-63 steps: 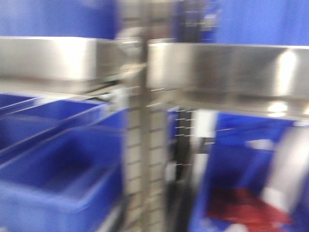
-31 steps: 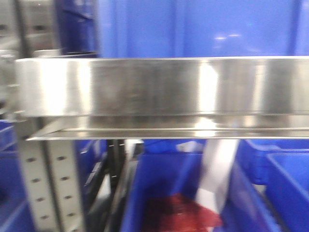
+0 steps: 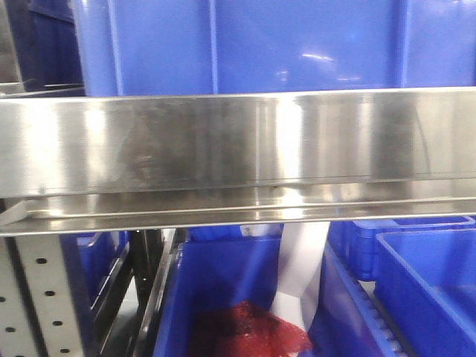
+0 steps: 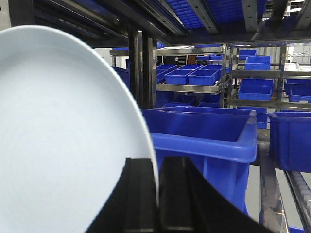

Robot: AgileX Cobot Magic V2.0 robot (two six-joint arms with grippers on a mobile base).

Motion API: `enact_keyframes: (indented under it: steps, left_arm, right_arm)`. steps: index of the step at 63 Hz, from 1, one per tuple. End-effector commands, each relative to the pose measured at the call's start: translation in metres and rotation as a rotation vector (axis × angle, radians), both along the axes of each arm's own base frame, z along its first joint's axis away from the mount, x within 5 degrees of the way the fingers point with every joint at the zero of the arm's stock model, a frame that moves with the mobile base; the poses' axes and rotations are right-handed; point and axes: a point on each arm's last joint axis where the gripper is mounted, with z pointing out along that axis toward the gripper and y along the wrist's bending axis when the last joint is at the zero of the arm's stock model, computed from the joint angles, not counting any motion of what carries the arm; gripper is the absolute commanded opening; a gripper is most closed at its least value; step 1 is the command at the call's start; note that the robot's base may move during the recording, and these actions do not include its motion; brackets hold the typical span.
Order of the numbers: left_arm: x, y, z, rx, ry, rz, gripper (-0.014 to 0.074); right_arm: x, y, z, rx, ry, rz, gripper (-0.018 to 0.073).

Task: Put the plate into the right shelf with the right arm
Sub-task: 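Lower the plate into the blue bin and open the right gripper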

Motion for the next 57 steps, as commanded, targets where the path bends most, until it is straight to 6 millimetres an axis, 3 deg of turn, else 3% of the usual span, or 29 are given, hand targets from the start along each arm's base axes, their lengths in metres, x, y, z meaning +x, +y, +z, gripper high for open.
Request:
enact_keyframes:
  steps: [1,30,35,45,57]
  left_arm:
    - [0.0,0.0,0.005,-0.014,-0.082,0.004,-0.0047]
    - [0.0,0.0,0.005,-0.014,-0.082,0.004,-0.0047]
    - [0.0,0.0,0.005,-0.014,-0.082,0.004,-0.0047]
    - [0.0,0.0,0.005,-0.014,-0.082,0.004,-0.0047]
    - [0.0,0.0,0.005,-0.014,-0.082,0.004,-0.0047]
  right_arm:
    - [-0.002,-0.005,0.017,0.062,-0.085,-0.038,0.0057]
    - [-0.003,-0.007,0.022,0.096,-0.11,-0.045,0.0057]
    - [-0.007,-0.008,0.037,0.129,-0.133,-0.036,0.0057]
    - [-0.005,-0.006,0.086,0.145,-0.178,-0.018,0.0057]
    - [0.037,0.018,0.136,0.096,-0.104,0.02,0.0057]
